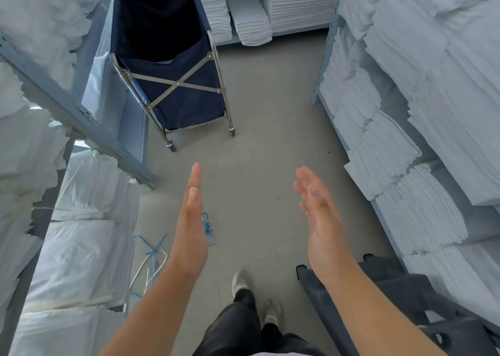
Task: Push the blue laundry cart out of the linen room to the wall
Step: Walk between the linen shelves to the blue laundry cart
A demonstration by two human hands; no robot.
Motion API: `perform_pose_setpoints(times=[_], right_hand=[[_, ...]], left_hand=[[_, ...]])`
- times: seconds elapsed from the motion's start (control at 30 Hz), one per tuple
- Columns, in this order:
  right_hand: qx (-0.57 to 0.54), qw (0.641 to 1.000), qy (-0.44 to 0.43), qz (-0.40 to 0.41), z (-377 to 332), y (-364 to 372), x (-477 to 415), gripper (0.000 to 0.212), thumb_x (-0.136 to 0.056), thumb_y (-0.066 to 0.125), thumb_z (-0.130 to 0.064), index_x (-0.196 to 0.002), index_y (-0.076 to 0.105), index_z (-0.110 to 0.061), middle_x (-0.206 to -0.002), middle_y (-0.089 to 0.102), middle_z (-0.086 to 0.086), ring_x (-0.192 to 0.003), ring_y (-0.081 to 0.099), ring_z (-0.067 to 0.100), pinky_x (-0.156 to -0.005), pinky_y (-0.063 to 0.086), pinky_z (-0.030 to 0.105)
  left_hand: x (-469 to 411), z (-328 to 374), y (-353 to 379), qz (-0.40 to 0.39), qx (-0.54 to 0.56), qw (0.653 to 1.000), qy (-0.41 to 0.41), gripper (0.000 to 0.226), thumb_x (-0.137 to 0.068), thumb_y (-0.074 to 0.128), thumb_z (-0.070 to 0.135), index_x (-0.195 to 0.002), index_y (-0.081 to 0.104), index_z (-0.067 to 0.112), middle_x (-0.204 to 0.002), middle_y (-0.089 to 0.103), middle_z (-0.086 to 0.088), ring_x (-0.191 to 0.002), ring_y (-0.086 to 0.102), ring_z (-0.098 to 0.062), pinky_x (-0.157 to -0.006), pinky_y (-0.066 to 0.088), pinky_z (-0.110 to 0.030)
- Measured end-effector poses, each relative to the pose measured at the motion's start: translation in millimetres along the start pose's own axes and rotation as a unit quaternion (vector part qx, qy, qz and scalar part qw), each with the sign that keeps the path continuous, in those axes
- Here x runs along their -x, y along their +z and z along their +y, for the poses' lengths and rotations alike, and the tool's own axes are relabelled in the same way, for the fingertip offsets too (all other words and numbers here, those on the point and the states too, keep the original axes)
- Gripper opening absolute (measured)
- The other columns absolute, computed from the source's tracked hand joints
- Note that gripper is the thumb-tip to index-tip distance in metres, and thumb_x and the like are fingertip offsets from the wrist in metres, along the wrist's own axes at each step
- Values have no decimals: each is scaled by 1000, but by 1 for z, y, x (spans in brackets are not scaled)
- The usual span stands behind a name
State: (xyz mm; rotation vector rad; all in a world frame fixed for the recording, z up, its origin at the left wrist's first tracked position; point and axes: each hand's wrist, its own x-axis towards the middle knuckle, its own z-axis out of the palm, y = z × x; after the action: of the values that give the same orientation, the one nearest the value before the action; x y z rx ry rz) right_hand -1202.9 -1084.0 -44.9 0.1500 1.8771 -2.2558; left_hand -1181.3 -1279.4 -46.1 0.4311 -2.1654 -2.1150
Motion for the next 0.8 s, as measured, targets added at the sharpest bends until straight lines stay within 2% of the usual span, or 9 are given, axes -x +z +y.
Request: perform_pose_setpoints(times=[0.17, 0.4, 0.8], right_hand=[[3, 1000, 5, 15, -6, -2, -35, 90, -60, 55, -92, -136, 49, -45, -145, 49, -28, -135, 43, -8, -120, 24, 35], [16, 999, 3, 47, -21, 8, -102, 95, -61, 54, -92, -141, 48, -41, -146, 49, -27, -138, 40, -5, -122, 22, 40], [9, 997, -10, 70, -55, 62, -226, 100, -57, 56, -92, -141, 47, -38, -147, 48, -25, -137, 40, -6, -122, 23, 37]], left_hand=[[-40, 0, 7, -14, -1, 1000, -6, 61, -79, 27, 77, -137, 29, 59, -158, 23, 30, -146, 17, 11, -126, 9, -41], [-122, 5, 16, -48, 6, 999, -8, 61, -81, 26, 74, -139, 27, 57, -157, 23, 32, -145, 17, 13, -126, 10, -39], [-266, 26, -1, -78, 0, 997, -24, 70, -83, 24, 74, -149, 24, 51, -157, 24, 34, -145, 16, 13, -125, 10, -41]])
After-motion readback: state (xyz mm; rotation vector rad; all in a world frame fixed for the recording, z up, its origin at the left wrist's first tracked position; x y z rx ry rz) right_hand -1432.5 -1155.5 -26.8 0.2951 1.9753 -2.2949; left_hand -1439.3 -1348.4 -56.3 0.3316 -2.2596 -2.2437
